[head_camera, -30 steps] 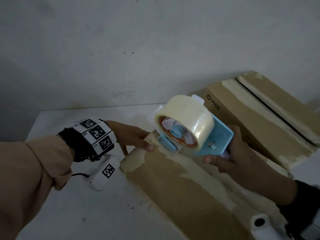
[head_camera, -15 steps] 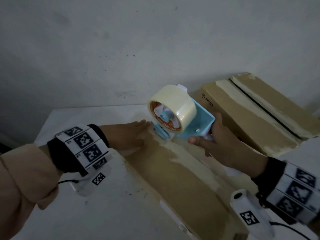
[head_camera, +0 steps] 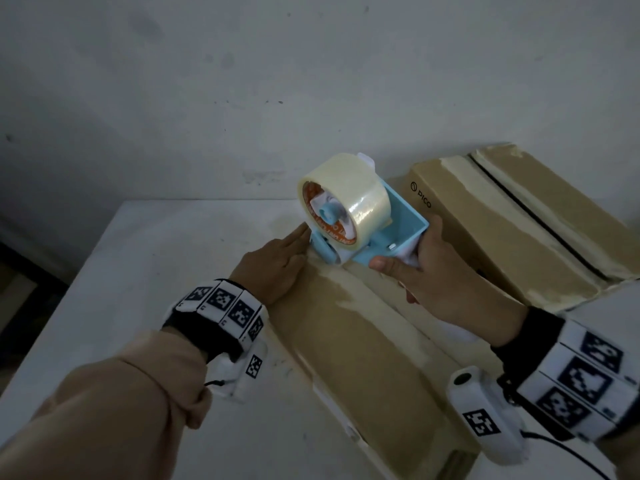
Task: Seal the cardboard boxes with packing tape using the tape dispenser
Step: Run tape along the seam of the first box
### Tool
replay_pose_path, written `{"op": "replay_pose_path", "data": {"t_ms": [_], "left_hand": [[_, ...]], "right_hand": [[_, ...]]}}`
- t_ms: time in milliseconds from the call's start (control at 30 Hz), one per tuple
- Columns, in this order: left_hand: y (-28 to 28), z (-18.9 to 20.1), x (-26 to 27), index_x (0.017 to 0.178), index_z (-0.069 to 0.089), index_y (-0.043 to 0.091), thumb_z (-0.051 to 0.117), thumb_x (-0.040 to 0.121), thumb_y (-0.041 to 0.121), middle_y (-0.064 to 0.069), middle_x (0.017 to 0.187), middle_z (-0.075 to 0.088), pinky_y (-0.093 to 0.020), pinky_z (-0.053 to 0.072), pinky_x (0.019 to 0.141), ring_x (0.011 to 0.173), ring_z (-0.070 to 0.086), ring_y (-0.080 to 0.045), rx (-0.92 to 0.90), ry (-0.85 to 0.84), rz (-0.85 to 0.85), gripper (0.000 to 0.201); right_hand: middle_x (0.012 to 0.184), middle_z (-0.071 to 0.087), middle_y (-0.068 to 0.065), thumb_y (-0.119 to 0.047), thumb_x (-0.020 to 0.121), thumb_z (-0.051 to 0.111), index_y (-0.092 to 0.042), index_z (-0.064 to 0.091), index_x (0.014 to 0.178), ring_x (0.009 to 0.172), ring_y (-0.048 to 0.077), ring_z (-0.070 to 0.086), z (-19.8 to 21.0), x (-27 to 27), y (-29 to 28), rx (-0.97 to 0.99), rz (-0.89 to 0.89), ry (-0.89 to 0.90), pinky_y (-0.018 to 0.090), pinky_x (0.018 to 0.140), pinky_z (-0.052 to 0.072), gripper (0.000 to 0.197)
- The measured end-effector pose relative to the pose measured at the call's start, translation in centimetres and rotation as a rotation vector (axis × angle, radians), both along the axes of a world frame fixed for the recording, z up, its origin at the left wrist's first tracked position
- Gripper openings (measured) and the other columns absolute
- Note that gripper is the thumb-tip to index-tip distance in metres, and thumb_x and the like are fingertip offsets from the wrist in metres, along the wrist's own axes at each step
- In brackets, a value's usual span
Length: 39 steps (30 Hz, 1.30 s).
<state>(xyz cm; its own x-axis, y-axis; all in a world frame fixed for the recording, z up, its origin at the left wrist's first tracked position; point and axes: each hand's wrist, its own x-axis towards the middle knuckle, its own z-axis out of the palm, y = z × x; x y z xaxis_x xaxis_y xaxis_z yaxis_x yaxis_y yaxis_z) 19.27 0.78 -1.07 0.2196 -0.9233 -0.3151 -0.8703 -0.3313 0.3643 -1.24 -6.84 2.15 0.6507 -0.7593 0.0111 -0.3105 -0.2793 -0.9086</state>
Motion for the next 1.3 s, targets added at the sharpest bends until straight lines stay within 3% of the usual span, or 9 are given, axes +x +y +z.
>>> {"op": "replay_pose_path", "data": {"t_ms": [233, 300, 433, 633, 733, 900, 1000, 1167, 1300], "left_hand": [[-0.1, -0.1, -0.5, 0.146, 0.004, 0.037, 0.020, 0.100, 0.028, 0.015, 0.156, 0.005, -0.034, 0.030, 0.107, 0.138, 0.028, -0.018, -0.013, -0.065, 0.060, 0.049], [-0.1, 0.1, -1.0, 0.147, 0.007, 0.034, 0.020, 0.101, 0.029, 0.012, 0.157, 0.006, -0.034, 0.030, 0.107, 0.138, 0.028, -0.018, -0.001, -0.093, 0.077, 0.048], [-0.1, -0.2, -1.0, 0.147, 0.009, 0.033, 0.019, 0.100, 0.036, 0.001, 0.154, 0.024, -0.036, 0.031, 0.107, 0.136, 0.033, -0.023, 0.012, -0.105, 0.137, 0.048], [-0.2, -0.1, -1.1, 0.146, 0.009, 0.036, 0.019, 0.100, 0.037, 0.003, 0.153, 0.027, -0.036, 0.036, 0.103, 0.131, 0.041, -0.025, -0.001, -0.122, 0.152, 0.047], [-0.2, -0.1, -1.2, 0.147, 0.008, 0.035, 0.019, 0.100, 0.038, -0.002, 0.150, 0.034, -0.034, 0.034, 0.102, 0.129, 0.042, -0.027, -0.002, -0.134, 0.180, 0.048], [-0.1, 0.1, -1.5, 0.147, 0.009, 0.034, 0.020, 0.101, 0.036, 0.003, 0.154, 0.026, -0.033, 0.031, 0.105, 0.132, 0.039, -0.025, -0.019, -0.142, 0.181, 0.047], [-0.2, -0.1, -1.3, 0.145, 0.009, 0.039, 0.019, 0.101, 0.036, 0.009, 0.154, 0.022, -0.034, 0.034, 0.103, 0.131, 0.041, -0.025, -0.036, -0.148, 0.151, 0.046], [-0.4, -0.8, -0.5, 0.146, 0.008, 0.039, 0.020, 0.101, 0.033, 0.018, 0.155, 0.006, -0.036, 0.030, 0.108, 0.135, 0.035, -0.017, -0.064, -0.126, 0.087, 0.047], [-0.6, -0.8, -0.6, 0.147, 0.010, 0.034, 0.021, 0.101, 0.027, 0.018, 0.156, 0.004, -0.033, 0.022, 0.112, 0.141, 0.024, -0.010, -0.075, -0.107, 0.066, 0.048]], "right_hand": [[0.089, 0.049, -0.013, -0.047, 0.063, 0.062, -0.014, 0.027, 0.111, 0.067, -0.009, 0.056, 0.7, -0.4, 0.7, -0.040, 0.027, 0.002, 0.009, 0.050, 0.044, 0.068], [0.093, 0.051, -0.013, -0.053, 0.059, 0.060, -0.018, 0.025, 0.110, 0.073, -0.001, 0.057, 0.6, -0.6, 0.8, -0.079, 0.052, 0.018, 0.012, 0.055, 0.047, 0.071], [0.096, 0.050, -0.016, -0.057, 0.058, 0.057, -0.021, 0.022, 0.111, 0.086, -0.001, 0.056, 0.7, -1.1, 0.7, -0.110, 0.099, 0.018, 0.018, 0.072, 0.052, 0.072], [0.091, 0.050, -0.012, -0.053, 0.060, 0.057, -0.017, 0.023, 0.111, 0.069, 0.003, 0.057, 0.7, -1.3, 0.7, -0.088, 0.088, 0.016, 0.009, 0.051, 0.046, 0.071], [0.094, 0.051, -0.010, -0.055, 0.060, 0.056, -0.017, 0.023, 0.112, 0.071, 0.004, 0.057, 0.6, -1.4, 0.6, -0.118, 0.087, 0.040, 0.012, 0.054, 0.048, 0.072], [0.099, 0.053, -0.006, -0.056, 0.060, 0.055, -0.016, 0.023, 0.112, 0.071, 0.005, 0.057, 0.6, -1.6, 0.9, -0.109, 0.080, 0.078, 0.018, 0.057, 0.050, 0.073], [0.090, 0.052, -0.012, -0.055, 0.060, 0.056, -0.018, 0.024, 0.111, 0.074, 0.004, 0.058, 0.3, -3.0, 1.5, -0.095, 0.056, 0.093, 0.014, 0.056, 0.050, 0.072], [0.087, 0.050, -0.013, -0.049, 0.055, 0.060, -0.014, 0.026, 0.112, 0.059, -0.011, 0.056, -0.2, -8.0, 2.9, -0.042, -0.046, 0.055, 0.007, 0.045, 0.042, 0.075], [0.093, 0.054, -0.006, -0.047, 0.059, 0.063, -0.013, 0.024, 0.119, 0.060, -0.002, 0.055, -0.8, -9.8, 3.4, -0.022, -0.063, 0.081, 0.005, 0.047, 0.041, 0.079]]}}
